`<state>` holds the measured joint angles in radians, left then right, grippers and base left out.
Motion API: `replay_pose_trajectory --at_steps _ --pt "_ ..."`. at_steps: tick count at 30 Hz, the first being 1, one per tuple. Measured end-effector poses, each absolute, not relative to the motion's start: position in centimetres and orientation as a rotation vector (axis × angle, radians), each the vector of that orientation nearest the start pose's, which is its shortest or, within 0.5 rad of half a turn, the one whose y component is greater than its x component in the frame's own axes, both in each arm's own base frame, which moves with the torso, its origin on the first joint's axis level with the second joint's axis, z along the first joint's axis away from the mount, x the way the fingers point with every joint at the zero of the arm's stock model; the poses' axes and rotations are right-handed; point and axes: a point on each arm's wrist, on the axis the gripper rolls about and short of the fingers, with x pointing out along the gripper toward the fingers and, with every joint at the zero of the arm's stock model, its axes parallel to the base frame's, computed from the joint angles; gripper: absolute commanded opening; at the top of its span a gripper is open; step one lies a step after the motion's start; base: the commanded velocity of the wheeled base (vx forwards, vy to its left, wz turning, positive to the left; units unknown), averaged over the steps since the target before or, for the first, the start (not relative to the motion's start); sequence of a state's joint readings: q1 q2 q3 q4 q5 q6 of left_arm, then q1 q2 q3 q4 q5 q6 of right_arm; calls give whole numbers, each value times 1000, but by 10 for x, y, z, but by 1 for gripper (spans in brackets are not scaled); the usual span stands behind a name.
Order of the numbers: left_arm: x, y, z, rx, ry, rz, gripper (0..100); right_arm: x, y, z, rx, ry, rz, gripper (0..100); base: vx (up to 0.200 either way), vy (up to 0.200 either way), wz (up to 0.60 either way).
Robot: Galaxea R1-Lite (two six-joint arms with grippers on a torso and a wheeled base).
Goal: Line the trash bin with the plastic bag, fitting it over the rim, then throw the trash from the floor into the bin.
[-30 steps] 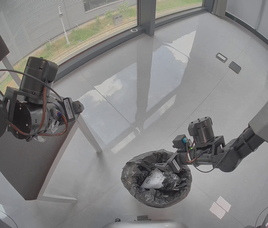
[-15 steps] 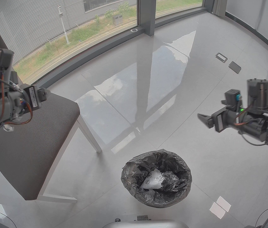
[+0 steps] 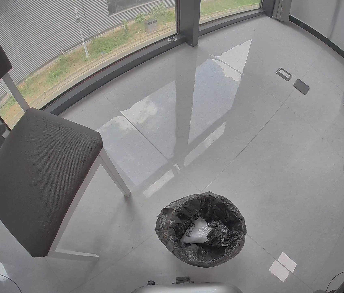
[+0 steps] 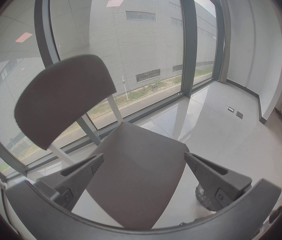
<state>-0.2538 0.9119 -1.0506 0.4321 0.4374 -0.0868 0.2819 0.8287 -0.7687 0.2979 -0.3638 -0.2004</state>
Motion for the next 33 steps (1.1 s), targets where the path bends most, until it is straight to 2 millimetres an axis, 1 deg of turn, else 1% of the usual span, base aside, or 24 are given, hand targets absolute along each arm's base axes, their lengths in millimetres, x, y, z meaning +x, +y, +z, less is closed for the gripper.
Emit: replay_pose_trajectory --at_steps 4,5,8,12,14,16,17,19,21,24,29,33 --pt "23 4 304 40 273 198 100 10 -6 241 -315 407 -123 100 0 0 0" --pt "15 6 303 41 272 199 100 2 -8 239 -315 417 -134 100 0 0 0" --pt "-24 15 294 33 265 214 100 -41 -16 225 -304 451 -193 100 0 0 0" --pt "-65 22 279 15 269 255 100 -84 -19 206 -276 459 -260 100 0 0 0" --pt "-81 23 273 7 269 276 100 -96 -18 200 -256 445 -287 100 0 0 0" --pt "-101 24 267 -4 257 305 100 -112 -17 188 -228 439 -322 100 0 0 0" --pt "-104 24 266 -6 254 310 100 -114 -16 186 -223 436 -327 100 0 0 0" --pt "-117 22 263 -18 230 333 100 -122 -14 176 -204 418 -344 100 0 0 0" --pt "-124 21 260 -27 210 347 100 -125 -13 168 -192 407 -350 100 0 0 0" --pt "-133 19 257 -37 185 367 100 -122 -11 155 -146 385 -359 100 0 0 0" --pt "-143 17 251 -47 154 390 100 -101 -9 147 -64 245 -368 100 0 0 0" --pt "-150 15 248 -53 133 404 100 -79 -8 141 -27 117 -366 100 0 0 0"
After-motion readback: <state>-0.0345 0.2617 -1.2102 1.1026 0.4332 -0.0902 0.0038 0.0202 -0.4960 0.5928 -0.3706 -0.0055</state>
